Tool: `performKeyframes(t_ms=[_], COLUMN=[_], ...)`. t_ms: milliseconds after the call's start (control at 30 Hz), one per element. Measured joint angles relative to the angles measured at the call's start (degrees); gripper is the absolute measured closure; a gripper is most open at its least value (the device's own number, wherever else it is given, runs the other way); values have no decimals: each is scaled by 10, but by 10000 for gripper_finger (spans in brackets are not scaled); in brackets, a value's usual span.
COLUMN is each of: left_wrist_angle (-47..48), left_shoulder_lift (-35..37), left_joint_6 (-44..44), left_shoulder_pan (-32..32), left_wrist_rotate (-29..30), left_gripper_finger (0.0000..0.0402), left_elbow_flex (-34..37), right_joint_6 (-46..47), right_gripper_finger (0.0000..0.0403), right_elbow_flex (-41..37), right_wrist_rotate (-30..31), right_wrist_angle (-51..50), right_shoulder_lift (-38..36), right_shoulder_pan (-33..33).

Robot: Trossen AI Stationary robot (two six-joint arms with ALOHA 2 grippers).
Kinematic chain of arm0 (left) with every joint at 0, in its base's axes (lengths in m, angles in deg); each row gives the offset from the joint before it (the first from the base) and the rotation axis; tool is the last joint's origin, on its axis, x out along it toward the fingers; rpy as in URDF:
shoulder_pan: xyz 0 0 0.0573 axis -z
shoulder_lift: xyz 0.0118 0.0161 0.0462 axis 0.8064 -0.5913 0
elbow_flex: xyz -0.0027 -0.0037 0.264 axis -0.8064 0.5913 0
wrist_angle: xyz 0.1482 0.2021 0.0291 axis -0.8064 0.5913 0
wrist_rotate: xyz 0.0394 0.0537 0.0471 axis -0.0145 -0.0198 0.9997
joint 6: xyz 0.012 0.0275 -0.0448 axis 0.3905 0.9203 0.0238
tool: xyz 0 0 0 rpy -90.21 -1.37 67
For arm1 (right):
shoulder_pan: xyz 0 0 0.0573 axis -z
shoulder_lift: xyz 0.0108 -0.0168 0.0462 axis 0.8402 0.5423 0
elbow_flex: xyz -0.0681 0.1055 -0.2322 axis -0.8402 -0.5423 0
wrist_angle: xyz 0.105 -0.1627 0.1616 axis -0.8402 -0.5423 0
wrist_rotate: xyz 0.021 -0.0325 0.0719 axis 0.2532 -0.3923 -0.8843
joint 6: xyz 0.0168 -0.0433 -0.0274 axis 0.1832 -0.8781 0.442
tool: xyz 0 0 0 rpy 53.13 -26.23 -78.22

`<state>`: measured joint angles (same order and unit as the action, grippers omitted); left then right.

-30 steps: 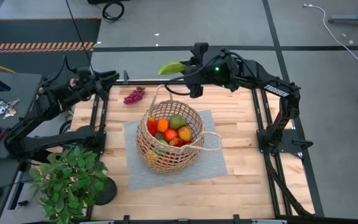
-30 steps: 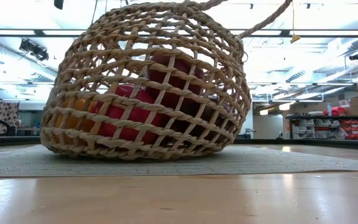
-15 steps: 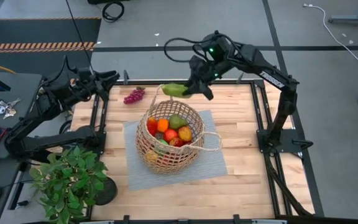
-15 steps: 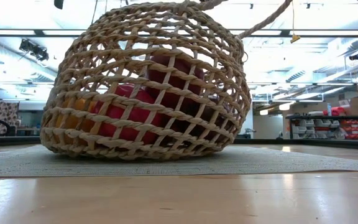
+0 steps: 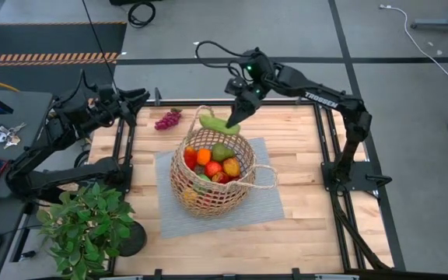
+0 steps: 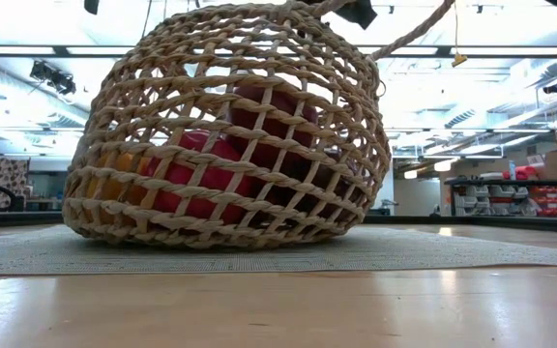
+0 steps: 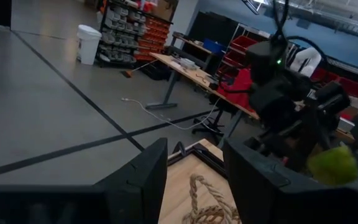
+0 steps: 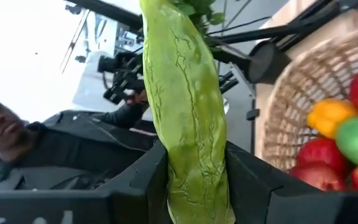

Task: Build produce basket
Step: Put the green cucumber into the brown woven basket

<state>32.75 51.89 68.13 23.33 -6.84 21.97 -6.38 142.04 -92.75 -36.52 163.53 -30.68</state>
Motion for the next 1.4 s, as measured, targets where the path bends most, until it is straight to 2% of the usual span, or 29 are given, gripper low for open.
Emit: performKeyframes(t_ms=[100,333,567,733,800,933,1133,1233,1400], left_wrist_angle=[2,1,-6,-7,-7,-7,-7,-5,-3], left_shoulder_lift=[0,-4,-7,-7,-7,-7,-7,-7,-7], left_joint_6=[-1,-14,26,56,63,87,96,95,95], left_shoulder_pan=[0,0,0,0,0,0,0,0,0], left_wrist_rotate=[0,0,0,0,0,6,11,11,11], left_gripper_finger=[239,239,239,239,239,239,239,239,239], left_elbow_flex=[0,0,0,0,0,0,0,0,0], right_joint_6=[-1,-61,-175,-253,-269,-285,-309,-329,-342], right_gripper_finger=[255,255,255,254,254,254,254,252,227], right_elbow_flex=[-15,-45,-65,-87,-87,-84,-81,-80,-80], right_wrist_rotate=[28,158,337,503,539,577,586,610,600], right_wrist_angle=[11,-1,-104,-170,-191,-221,-253,-256,-258], right_shoulder_lift=[0,0,0,8,24,58,89,90,90], right_shoulder_pan=[0,-19,-54,-94,-108,-135,-148,-148,-145])
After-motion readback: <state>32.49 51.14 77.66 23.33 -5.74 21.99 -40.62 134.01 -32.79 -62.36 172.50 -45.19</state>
